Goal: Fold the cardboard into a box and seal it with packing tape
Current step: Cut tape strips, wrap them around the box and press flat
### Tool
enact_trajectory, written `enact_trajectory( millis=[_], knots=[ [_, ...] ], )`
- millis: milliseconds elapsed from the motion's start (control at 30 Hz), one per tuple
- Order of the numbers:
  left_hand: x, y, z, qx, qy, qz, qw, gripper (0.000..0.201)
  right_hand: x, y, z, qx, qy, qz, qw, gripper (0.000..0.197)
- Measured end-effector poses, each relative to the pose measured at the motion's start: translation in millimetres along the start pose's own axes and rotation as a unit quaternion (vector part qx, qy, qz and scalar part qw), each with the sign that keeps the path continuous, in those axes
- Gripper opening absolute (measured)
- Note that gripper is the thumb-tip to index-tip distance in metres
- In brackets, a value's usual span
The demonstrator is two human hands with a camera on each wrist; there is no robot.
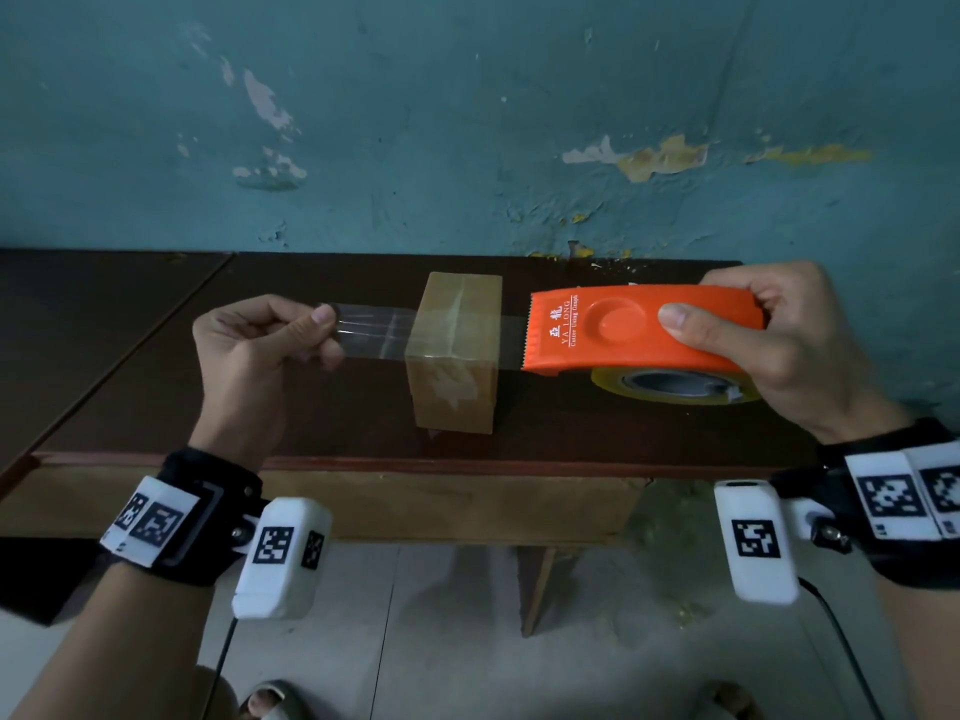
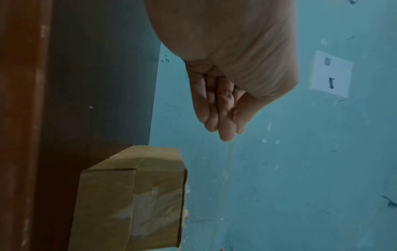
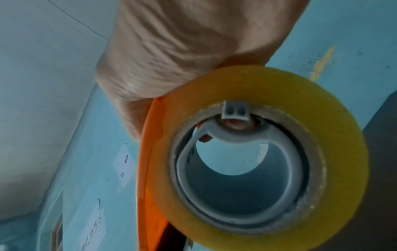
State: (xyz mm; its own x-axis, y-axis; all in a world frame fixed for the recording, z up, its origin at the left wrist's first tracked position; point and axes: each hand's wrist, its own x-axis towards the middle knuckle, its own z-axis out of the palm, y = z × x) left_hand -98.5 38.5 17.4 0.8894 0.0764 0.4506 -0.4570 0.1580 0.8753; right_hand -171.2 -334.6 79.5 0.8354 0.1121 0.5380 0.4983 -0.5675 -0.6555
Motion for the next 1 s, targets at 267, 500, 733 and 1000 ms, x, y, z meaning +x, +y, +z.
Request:
enact_trajectory(
  millis=[267,500,733,1000],
  knots=[
    [-0.9,1.0,10.4,0.006,-0.004,0.009,1.000,0.032,0.5,-6.9,-2.6,-0.070,-0.025,0.020,0.997,0.055],
    [-10.7,6.0,32.6,-0.025,-0.038,0.020,0.999,0.019,2.9,-5.3,13.5,-0.251,-0.010,0.053,0.966,0.062],
    [-18.4,8.9,47.3,-0.060,-0.074,0.018,0.995,0.017,7.4,-0.1,27.8,-0.344,0.096,0.138,0.924,0.061],
    [-12.6,6.3,32.5,-0.055,-0.096,-0.003,0.994,0.023,10.0,6.2,25.8,-0.282,0.099,0.209,0.931,0.068]
  ],
)
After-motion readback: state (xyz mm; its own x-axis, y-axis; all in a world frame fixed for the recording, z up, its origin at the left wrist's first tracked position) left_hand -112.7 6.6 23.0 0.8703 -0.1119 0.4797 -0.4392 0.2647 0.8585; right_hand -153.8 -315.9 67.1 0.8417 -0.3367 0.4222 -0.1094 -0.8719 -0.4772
